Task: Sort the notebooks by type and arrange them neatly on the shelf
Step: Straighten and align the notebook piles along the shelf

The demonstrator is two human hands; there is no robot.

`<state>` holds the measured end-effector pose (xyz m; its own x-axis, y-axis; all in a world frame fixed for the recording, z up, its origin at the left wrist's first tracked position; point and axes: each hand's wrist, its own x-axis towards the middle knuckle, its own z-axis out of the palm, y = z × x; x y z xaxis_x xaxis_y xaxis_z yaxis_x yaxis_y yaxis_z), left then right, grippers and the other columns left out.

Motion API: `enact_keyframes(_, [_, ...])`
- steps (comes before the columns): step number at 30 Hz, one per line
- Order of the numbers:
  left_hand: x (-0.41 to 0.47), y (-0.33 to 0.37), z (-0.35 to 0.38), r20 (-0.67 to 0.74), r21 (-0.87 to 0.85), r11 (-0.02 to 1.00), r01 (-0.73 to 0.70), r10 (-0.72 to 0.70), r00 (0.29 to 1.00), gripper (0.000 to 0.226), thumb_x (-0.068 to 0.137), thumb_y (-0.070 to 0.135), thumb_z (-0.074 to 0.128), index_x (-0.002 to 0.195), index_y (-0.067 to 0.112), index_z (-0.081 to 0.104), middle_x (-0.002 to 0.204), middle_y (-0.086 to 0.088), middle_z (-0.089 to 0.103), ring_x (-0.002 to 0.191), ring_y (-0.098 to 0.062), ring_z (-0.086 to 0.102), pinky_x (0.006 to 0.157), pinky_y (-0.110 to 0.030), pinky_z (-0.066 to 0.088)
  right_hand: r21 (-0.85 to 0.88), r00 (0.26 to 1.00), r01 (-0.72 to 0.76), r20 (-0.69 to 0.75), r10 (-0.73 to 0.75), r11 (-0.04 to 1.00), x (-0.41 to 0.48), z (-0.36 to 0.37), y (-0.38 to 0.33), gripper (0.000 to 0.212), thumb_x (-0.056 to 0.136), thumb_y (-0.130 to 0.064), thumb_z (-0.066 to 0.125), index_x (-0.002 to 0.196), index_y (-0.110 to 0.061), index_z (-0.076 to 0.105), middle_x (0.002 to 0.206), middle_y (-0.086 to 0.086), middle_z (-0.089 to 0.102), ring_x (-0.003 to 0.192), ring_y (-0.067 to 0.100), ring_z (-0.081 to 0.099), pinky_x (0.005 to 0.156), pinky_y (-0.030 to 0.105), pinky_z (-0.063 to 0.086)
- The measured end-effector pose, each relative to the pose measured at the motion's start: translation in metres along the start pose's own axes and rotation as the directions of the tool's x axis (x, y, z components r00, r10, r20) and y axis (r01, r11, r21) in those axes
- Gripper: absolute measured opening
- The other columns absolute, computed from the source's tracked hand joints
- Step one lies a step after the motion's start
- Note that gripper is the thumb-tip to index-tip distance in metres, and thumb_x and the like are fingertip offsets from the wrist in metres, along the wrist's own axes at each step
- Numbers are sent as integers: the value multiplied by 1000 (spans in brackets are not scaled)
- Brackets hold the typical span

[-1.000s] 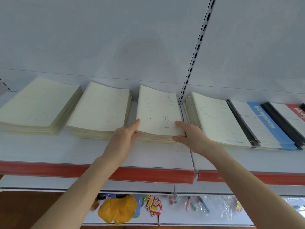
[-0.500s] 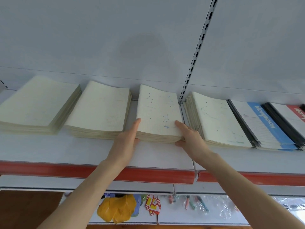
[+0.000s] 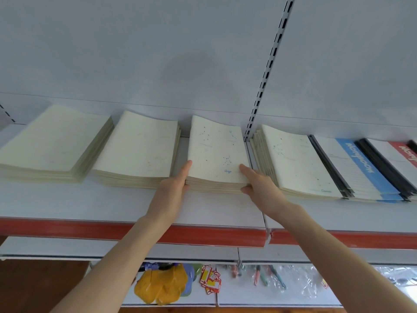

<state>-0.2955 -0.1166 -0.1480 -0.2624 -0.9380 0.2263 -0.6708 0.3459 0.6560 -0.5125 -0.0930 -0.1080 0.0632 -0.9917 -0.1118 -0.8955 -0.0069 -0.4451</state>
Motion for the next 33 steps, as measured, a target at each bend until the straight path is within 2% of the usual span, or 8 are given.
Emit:
enact_keyframes(3, [0,3,-5,47,18,1000,-9,8,999,64,93,3,50,147,19,19,105,-21,62,102,-29,58,92,-35,45,83,1000,-20,13,19,996,-2,-3,-1,60,95,-12,48,147,-16,18,147,7,33,121,22,46,91,22,34])
enact_keyframes(7, [3,25,-22,90,-64,998,1,5,996,64,95,21,51,148,14,16,138,-7,45,125,-22,43,92,-15,28,265,997,-47,-50,62,963,7,-10,-3,67,93,-30,52,148,-16,16,151,1,30,137,20,32,112,38,29])
enact_keyframes(10, [25,36,-22,131,-122,977,174,-158,979,60,99,31,37,148,10,11,152,-6,25,137,-22,28,108,-28,27,347,983,-108,-102,151,932,26,-11,-7,61,95,-33,47,146,-11,21,147,4,36,134,22,36,110,40,32])
enact_keyframes(12, [41,39,-16,175,-96,958,270,-251,952,56,101,28,32,146,2,14,146,-16,34,126,-29,42,98,-35,39,412,970,-167,-96,225,896,40,-10,-11,53,96,-29,45,141,-8,28,139,6,45,126,23,44,102,32,36])
enact_keyframes(15, [50,41,-7,162,-114,933,341,-321,933,47,100,21,28,136,-8,23,105,-26,55,86,-29,54,69,-33,36,530,949,-239,-51,311,814,50,-5,-16,40,97,-25,42,131,-4,35,128,10,50,112,24,50,88,27,38])
enact_keyframes(18, [50,37,-2,135,-93,939,330,-316,939,42,99,15,28,133,-10,26,64,-4,40,58,-13,41,53,-29,30,528,939,-246,-77,334,813,52,2,-15,29,97,-20,38,121,-3,40,115,12,54,98,27,53,81,32,42])
enact_keyframes(28, [70,44,-11,199,-65,929,364,-345,917,32,97,24,38,117,-1,39,75,1,41,64,-11,42,56,-28,32,565,934,-267,-47,353,781,67,-5,-13,39,95,-19,43,132,-8,35,113,4,52,96,22,51,79,27,41])
enact_keyframes(33, [111,40,-6,183,-67,916,395,-377,908,36,99,21,33,124,-4,37,78,-2,43,64,-12,41,55,-28,31,596,928,-280,-33,371,753,101,-15,-12,43,96,-18,41,137,-7,32,120,5,48,112,26,50,88,29,39])
